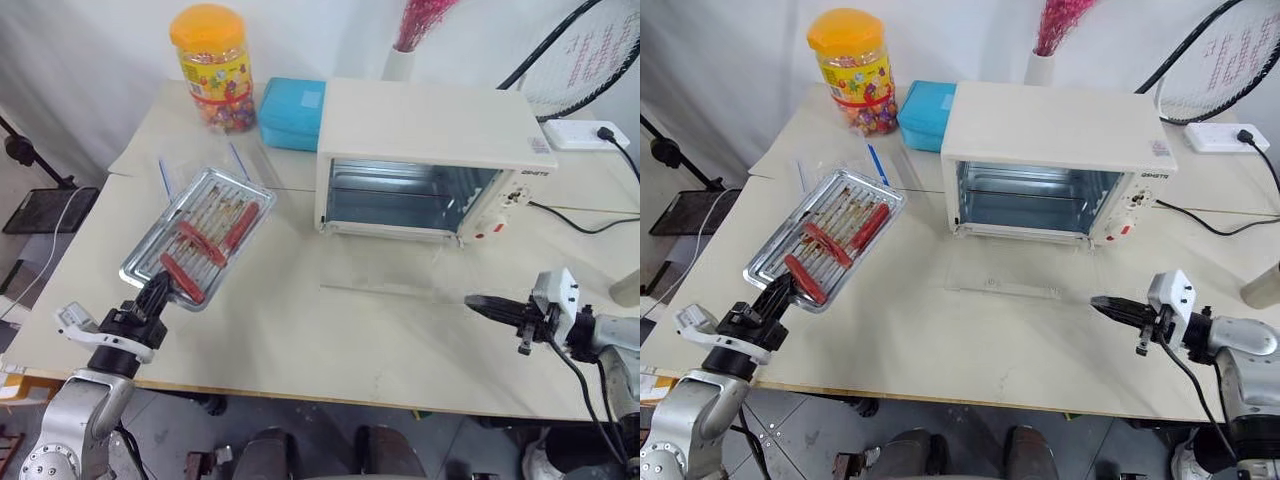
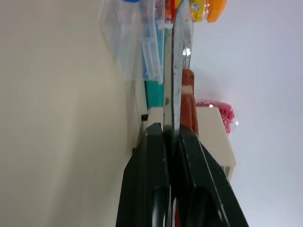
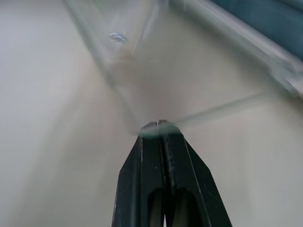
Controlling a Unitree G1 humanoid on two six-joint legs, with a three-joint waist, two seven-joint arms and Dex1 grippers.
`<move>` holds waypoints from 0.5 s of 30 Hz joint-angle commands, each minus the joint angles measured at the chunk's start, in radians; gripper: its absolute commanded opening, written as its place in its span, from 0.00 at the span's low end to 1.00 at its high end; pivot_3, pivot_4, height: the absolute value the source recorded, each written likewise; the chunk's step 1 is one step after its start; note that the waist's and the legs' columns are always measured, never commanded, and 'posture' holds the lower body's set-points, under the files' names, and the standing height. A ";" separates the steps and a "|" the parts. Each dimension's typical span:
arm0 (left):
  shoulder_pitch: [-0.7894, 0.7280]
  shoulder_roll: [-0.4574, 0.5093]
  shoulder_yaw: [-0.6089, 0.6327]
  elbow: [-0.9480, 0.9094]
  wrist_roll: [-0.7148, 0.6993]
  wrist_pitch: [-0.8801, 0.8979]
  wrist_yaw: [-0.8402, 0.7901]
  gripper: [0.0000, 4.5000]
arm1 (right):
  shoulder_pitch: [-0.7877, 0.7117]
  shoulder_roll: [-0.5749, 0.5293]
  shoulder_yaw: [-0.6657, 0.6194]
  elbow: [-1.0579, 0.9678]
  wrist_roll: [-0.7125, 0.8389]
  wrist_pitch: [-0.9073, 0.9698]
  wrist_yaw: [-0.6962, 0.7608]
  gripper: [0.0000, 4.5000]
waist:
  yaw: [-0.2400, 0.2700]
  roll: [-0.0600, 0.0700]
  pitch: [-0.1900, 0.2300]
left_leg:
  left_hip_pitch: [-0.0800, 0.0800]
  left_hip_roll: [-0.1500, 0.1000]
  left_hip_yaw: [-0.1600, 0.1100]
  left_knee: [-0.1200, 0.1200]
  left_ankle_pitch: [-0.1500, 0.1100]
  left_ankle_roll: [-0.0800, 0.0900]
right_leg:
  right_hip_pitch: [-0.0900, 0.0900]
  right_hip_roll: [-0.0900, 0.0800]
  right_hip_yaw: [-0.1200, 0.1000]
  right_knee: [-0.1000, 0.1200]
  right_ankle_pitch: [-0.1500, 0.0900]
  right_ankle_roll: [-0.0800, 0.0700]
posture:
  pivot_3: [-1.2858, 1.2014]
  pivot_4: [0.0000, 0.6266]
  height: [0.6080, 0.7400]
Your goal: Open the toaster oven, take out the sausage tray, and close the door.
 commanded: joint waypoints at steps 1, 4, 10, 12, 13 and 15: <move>-0.003 -0.002 0.005 -0.044 -0.033 -0.005 0.004 0.00 | -0.003 0.007 -0.082 -0.113 0.097 0.086 -0.059 0.01 | 0.002 0.000 0.000 | 0.000 0.000 0.000 0.000 0.000 0.000 | 0.000 0.000 0.000 0.000 0.000 0.000 | 0.52 0.24 1.00; 0.001 0.006 0.002 -0.039 -0.033 0.008 -0.005 0.00 | -0.047 0.030 -0.150 -0.192 0.185 0.165 -0.161 0.01 | 0.004 0.000 0.000 | -0.001 -0.001 0.000 0.000 0.000 0.000 | 0.000 0.000 0.000 0.000 0.000 0.000 | 0.52 0.24 1.00; 0.018 0.031 -0.003 -0.020 -0.033 0.052 -0.042 0.00 | -0.173 0.075 -0.251 -0.282 0.320 0.304 -0.382 0.01 | 0.005 0.000 0.000 | -0.002 0.000 -0.001 0.000 -0.001 -0.001 | -0.001 -0.001 0.000 -0.001 0.000 0.000 | 0.52 0.24 1.00; 0.032 0.055 -0.011 -0.006 -0.033 0.082 -0.074 0.00 | -0.163 0.057 -0.257 -0.305 0.312 0.315 -0.376 0.01 | 0.007 0.000 0.000 | -0.003 0.000 -0.001 -0.001 -0.001 -0.001 | -0.002 0.000 0.000 0.000 0.000 0.000 | 0.52 0.24 1.00; 0.036 0.066 -0.014 0.000 -0.033 0.095 -0.089 0.00 | -0.149 0.049 -0.262 -0.315 0.310 0.323 -0.372 0.01 | 0.009 0.000 0.000 | -0.004 0.000 -0.001 -0.001 -0.001 -0.001 | -0.002 0.000 -0.001 0.001 0.000 0.000 | 0.52 0.24 1.00; 0.041 0.111 -0.026 0.025 -0.033 0.134 -0.132 0.00 | -0.083 0.027 -0.277 -0.351 0.296 0.333 -0.342 0.01 | 0.016 0.000 0.000 | -0.004 -0.001 -0.001 -0.002 -0.002 0.000 | -0.002 0.001 -0.001 0.001 0.000 0.000 | 0.52 0.24 1.00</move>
